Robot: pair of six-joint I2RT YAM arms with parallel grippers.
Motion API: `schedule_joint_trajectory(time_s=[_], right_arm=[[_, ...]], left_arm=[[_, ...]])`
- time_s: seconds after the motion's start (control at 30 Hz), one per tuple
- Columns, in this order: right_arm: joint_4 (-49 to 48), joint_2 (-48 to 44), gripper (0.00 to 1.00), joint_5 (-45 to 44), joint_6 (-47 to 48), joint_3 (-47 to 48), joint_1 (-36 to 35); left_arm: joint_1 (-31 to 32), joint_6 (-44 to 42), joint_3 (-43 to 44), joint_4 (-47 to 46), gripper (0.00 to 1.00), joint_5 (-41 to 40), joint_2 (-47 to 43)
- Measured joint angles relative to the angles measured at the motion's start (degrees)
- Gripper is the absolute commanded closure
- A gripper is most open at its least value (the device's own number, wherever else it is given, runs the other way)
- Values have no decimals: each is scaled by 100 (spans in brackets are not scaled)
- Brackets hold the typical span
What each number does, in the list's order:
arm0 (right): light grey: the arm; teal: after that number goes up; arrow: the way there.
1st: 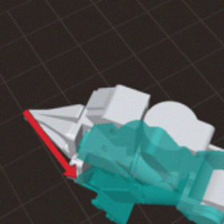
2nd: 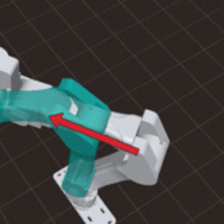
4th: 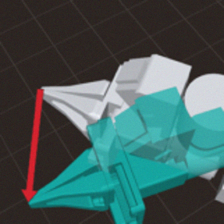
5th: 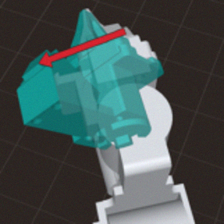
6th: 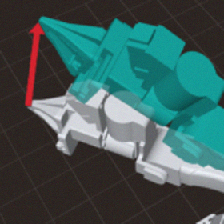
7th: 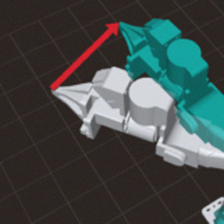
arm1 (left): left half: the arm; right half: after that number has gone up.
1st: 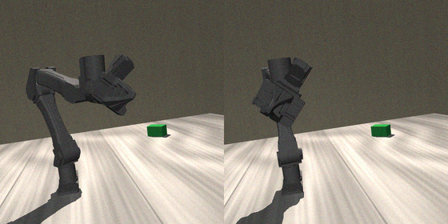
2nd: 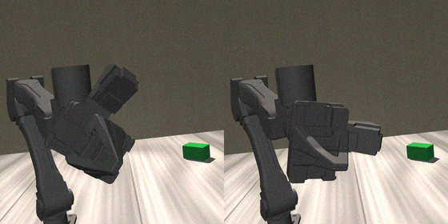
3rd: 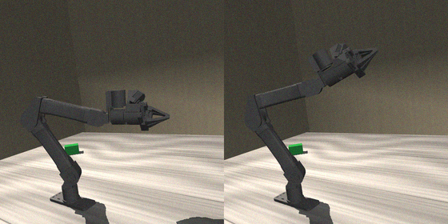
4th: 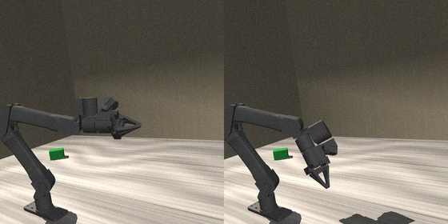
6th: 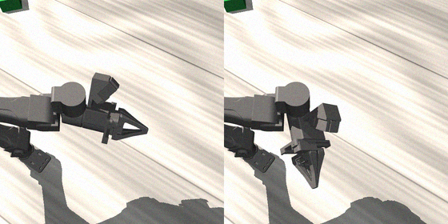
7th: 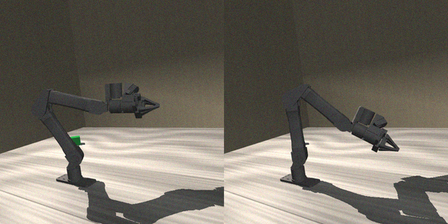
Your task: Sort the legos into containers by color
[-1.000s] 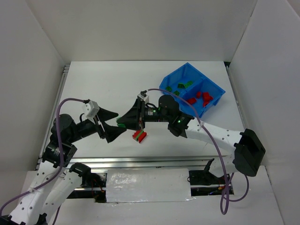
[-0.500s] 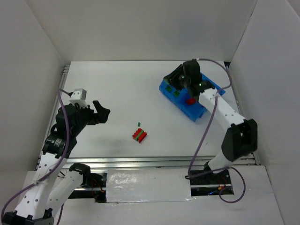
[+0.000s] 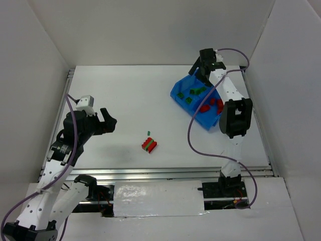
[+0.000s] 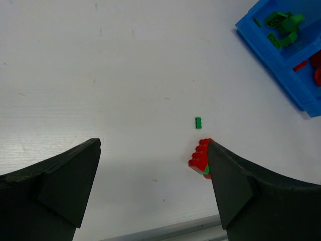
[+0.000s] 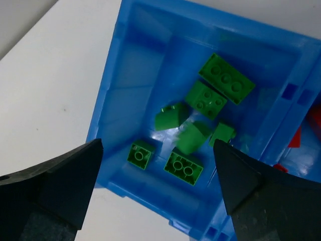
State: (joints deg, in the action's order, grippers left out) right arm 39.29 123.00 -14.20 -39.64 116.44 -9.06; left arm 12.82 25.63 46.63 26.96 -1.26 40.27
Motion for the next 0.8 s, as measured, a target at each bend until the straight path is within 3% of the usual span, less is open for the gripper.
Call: schedule_joint_trajectory(time_s=[0.23, 0.37, 0.5, 0.6, 0.8], right_arm=[[44, -380, 0, 59, 535, -249, -332], [-83, -1563, 0, -343, 503, -1506, -1550], [-160, -2577, 0, -706, -219, -2782, -3462], [-4, -2686, 0, -1115, -1126, -3283, -4496], [407, -1993, 0, -1440, -2500, -3357, -4990]], left_arm=[[-9, 13, 42, 74, 1, -160, 48], [-55, 146, 103, 216, 0, -518, 52], [-81, 201, 151, 308, 0, -752, 66], [-96, 199, 151, 308, 0, -726, 79], [-101, 177, 151, 304, 1, -546, 50]])
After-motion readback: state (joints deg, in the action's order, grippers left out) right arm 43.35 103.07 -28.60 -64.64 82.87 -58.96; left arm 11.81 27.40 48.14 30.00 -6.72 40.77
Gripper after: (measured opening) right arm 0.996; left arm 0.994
